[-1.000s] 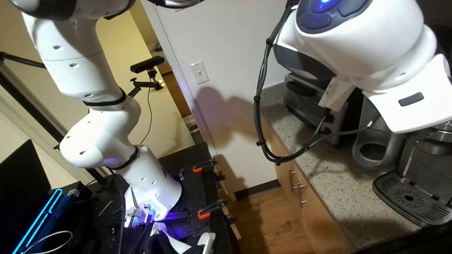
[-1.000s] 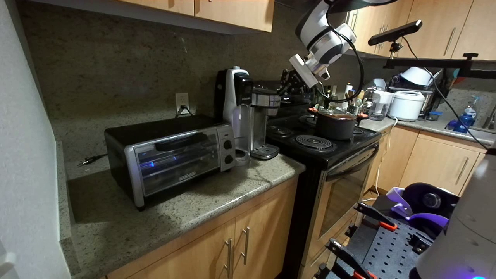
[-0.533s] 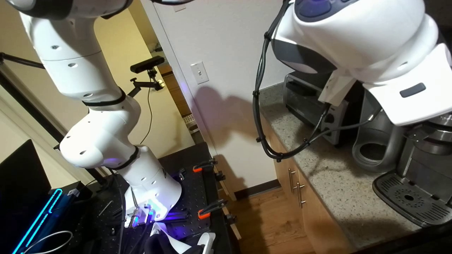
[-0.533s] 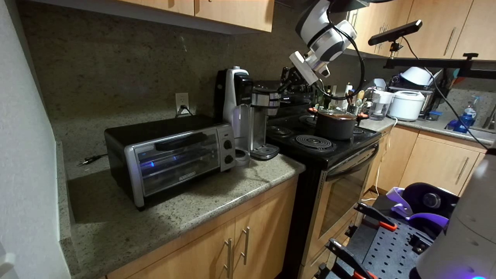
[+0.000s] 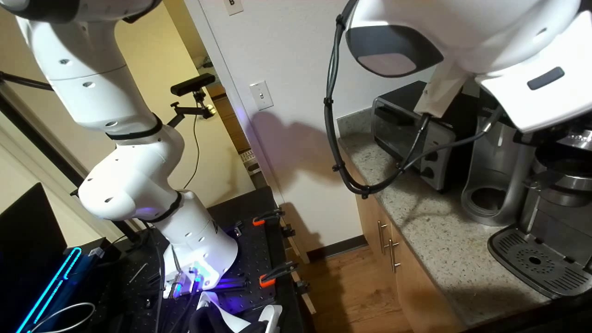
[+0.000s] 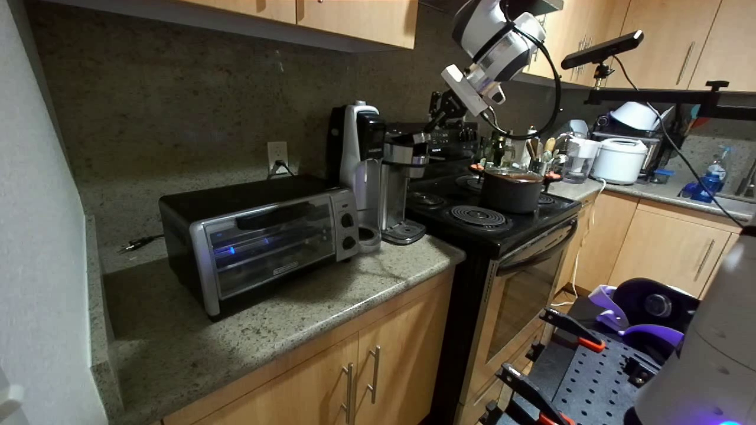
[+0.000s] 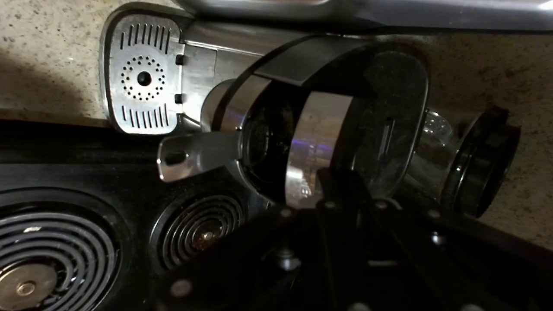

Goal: Open the top of the coffee machine

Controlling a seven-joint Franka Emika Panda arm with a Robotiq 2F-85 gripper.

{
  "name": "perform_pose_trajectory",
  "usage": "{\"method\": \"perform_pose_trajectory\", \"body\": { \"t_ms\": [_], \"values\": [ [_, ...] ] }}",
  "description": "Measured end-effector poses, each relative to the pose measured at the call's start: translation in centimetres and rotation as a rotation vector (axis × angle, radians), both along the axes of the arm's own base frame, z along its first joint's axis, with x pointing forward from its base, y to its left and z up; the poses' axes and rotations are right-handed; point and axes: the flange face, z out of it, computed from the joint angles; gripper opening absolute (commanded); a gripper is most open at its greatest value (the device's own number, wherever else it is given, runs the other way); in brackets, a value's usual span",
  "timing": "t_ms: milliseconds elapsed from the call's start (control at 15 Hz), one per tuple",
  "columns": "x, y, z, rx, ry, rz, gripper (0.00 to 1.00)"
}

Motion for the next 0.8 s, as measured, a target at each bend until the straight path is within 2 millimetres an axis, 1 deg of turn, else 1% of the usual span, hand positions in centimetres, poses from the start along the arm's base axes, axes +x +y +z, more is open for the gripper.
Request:
{"method": "perform_pose_trajectory", "body": {
  "t_ms": [267,800],
  "values": [
    [-0.1,0.1,1.2,-0.016,0.003,0.01,0.02],
    [0.0,0.4,2.2,-0.038,0.01,0.025,0.02]
  ]
}}
